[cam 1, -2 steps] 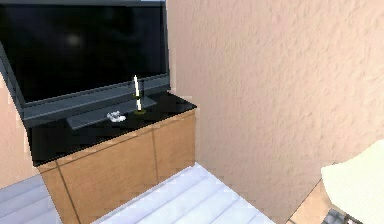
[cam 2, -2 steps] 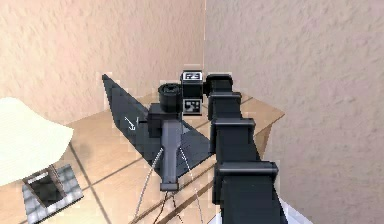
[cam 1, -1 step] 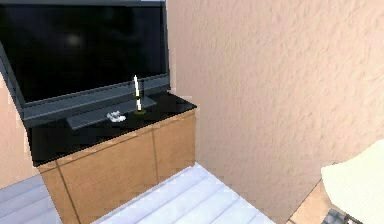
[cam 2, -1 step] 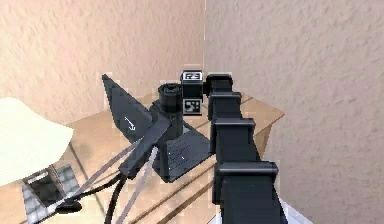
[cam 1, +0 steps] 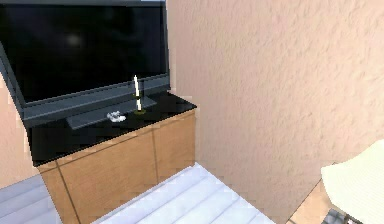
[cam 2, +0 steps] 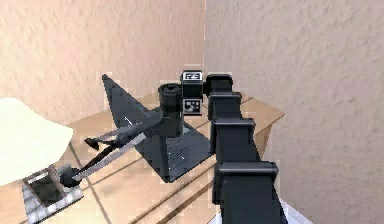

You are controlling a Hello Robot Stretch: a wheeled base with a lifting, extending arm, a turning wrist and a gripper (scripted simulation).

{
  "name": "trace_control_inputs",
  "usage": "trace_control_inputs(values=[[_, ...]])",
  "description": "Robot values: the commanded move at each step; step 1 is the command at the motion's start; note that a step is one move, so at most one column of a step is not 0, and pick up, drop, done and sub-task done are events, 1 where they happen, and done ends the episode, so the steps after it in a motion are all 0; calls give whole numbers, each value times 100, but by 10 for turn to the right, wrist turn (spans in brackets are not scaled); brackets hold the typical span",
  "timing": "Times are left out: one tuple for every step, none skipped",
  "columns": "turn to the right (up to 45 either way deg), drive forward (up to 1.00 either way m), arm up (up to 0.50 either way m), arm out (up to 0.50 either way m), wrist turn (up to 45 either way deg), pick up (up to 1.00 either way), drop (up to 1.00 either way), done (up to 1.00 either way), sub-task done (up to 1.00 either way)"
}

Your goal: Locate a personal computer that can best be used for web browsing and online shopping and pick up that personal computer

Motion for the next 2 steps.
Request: trace_control_inputs(values=[[0, 0, 0, 0, 450, 0, 0, 0, 0], [0, 0, 0, 0, 240, 0, 0, 0, 0]])
